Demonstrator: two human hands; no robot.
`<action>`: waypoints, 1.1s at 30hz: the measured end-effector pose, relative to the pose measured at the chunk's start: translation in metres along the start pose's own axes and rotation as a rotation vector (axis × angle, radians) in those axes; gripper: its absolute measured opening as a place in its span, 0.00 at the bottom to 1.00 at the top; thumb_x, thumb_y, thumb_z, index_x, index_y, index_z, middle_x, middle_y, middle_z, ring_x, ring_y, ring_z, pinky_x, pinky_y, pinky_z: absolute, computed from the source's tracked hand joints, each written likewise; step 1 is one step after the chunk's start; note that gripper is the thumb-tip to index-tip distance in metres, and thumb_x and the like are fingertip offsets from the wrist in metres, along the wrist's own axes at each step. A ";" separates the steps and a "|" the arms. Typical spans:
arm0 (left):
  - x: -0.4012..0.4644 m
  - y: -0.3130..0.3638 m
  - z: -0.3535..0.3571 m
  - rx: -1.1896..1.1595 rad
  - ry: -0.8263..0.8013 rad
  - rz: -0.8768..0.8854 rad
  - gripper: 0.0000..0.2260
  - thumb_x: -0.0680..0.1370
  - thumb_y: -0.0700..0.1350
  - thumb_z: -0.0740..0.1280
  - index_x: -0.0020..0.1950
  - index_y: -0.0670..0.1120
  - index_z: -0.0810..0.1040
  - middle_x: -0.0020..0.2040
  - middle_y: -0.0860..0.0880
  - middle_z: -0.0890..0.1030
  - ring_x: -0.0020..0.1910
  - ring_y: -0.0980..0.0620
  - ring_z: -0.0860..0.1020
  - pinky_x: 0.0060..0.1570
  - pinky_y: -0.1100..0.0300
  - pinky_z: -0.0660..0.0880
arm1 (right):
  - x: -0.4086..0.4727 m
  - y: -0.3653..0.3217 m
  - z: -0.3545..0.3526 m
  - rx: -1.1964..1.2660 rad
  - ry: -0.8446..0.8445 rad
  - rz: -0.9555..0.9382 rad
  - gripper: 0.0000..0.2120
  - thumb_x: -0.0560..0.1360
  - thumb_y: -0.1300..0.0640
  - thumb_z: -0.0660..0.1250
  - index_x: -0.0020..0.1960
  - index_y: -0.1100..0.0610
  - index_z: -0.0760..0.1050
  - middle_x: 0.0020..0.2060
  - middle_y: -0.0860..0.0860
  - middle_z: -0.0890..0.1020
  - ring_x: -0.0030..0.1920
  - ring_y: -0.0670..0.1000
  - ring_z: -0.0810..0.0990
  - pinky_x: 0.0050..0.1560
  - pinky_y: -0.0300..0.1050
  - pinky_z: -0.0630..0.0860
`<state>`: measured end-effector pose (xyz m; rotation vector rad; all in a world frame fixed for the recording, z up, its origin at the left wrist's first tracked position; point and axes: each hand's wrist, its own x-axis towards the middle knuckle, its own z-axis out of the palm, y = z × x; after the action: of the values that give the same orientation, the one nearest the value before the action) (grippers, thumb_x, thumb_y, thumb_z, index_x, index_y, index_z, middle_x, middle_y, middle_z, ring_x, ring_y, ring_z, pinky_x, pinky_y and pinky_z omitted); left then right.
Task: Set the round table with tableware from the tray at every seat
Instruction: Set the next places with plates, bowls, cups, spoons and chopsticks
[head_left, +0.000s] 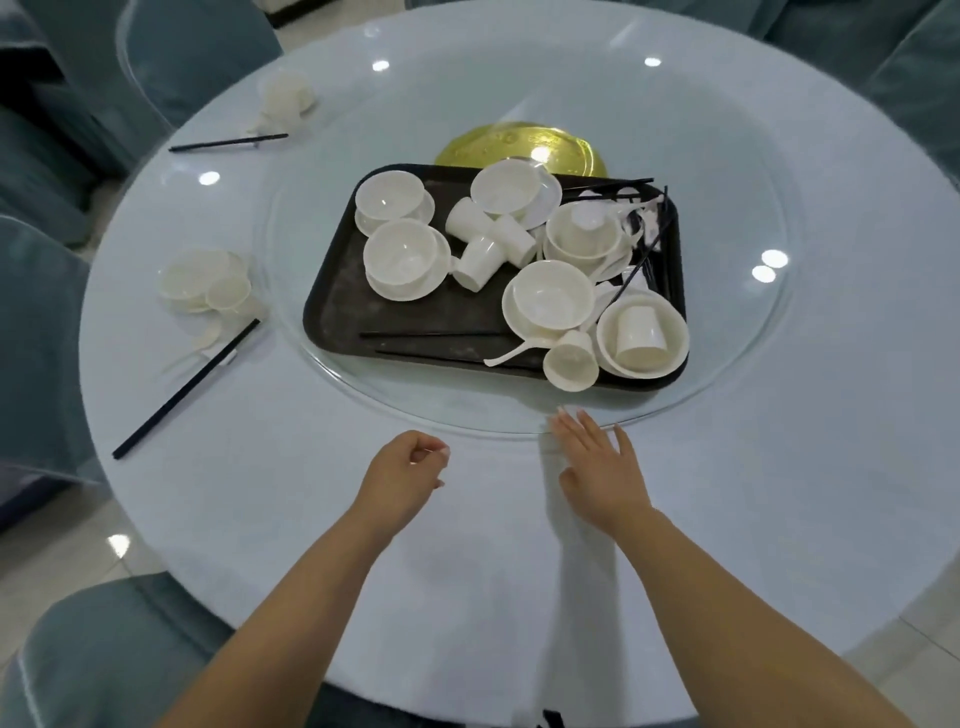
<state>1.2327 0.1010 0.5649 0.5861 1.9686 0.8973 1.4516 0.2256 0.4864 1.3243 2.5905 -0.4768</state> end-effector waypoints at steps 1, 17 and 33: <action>0.001 0.002 0.001 0.002 0.005 0.003 0.04 0.79 0.45 0.66 0.50 0.47 0.78 0.49 0.47 0.81 0.41 0.53 0.82 0.40 0.64 0.74 | -0.001 0.006 0.002 -0.006 0.023 0.025 0.30 0.81 0.54 0.52 0.80 0.47 0.46 0.79 0.42 0.46 0.78 0.45 0.42 0.75 0.54 0.40; 0.044 0.030 0.022 0.102 0.091 0.050 0.02 0.78 0.46 0.66 0.49 0.51 0.78 0.46 0.52 0.80 0.47 0.51 0.80 0.49 0.57 0.78 | 0.022 0.007 -0.005 0.142 0.186 0.315 0.29 0.82 0.43 0.44 0.79 0.56 0.53 0.79 0.51 0.52 0.79 0.51 0.46 0.75 0.57 0.38; 0.127 0.073 0.069 0.140 0.211 0.051 0.16 0.79 0.46 0.65 0.67 0.46 0.72 0.55 0.49 0.78 0.51 0.52 0.75 0.52 0.59 0.71 | 0.035 0.064 -0.010 0.166 0.202 0.378 0.28 0.83 0.45 0.42 0.80 0.55 0.46 0.79 0.51 0.49 0.79 0.49 0.42 0.75 0.51 0.34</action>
<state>1.2316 0.2592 0.5302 0.6460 2.2290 0.8873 1.4830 0.2907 0.4727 1.9578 2.4015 -0.5208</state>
